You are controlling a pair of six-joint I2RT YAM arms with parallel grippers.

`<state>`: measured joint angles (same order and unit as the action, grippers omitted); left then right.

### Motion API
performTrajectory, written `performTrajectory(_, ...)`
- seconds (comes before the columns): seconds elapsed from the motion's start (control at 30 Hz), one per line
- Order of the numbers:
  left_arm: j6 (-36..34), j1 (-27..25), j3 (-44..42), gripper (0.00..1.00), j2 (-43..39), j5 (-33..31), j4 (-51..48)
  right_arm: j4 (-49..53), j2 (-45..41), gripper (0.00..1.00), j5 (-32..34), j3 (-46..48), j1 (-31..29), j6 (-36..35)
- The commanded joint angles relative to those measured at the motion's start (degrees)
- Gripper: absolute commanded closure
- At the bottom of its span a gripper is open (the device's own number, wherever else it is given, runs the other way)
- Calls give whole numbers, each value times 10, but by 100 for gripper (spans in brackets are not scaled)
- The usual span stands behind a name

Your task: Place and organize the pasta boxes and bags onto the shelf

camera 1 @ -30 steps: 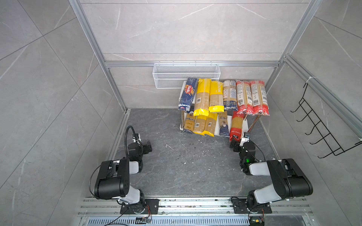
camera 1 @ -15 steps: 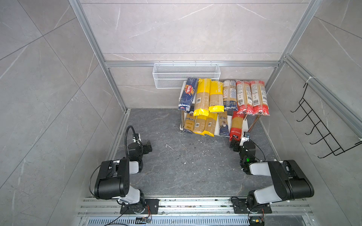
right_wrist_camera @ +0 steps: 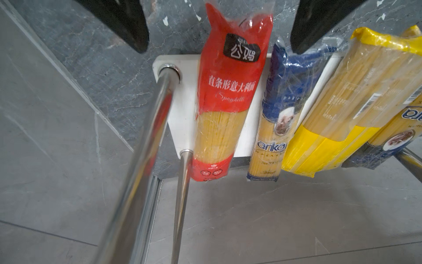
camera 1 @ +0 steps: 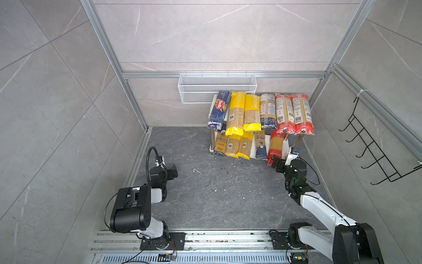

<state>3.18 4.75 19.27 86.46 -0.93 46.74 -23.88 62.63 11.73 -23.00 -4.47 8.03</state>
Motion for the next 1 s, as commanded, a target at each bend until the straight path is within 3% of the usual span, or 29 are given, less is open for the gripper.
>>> performTrajectory(0.0, -19, -3, 14, 0, -1, 2, 23, -46, 12, 0, 4, 49, 2, 0)
performTrajectory(0.17, -20, -3, 15, 0, -1, 2, 23, -93, 78, 0, -8, 40, 2, -17)
performTrajectory(0.33, -20, -3, 14, 0, -1, 1, 24, -118, 148, 0, 26, -1, 2, -39)
performTrajectory(0.5, -20, -4, 14, 0, -1, 0, 24, -251, 231, 0, 5, 11, 2, -42)
performTrajectory(0.57, -20, -3, 14, 0, -1, 0, 23, -230, 222, 0, 0, 17, 3, -37)
performTrajectory(0.63, -20, -3, 15, 0, -1, 0, 24, -301, 247, 0, -12, 36, 6, -42)
performTrajectory(0.97, -20, -4, 16, 0, 0, 0, 21, -283, 239, 0, -11, 33, 7, -42)
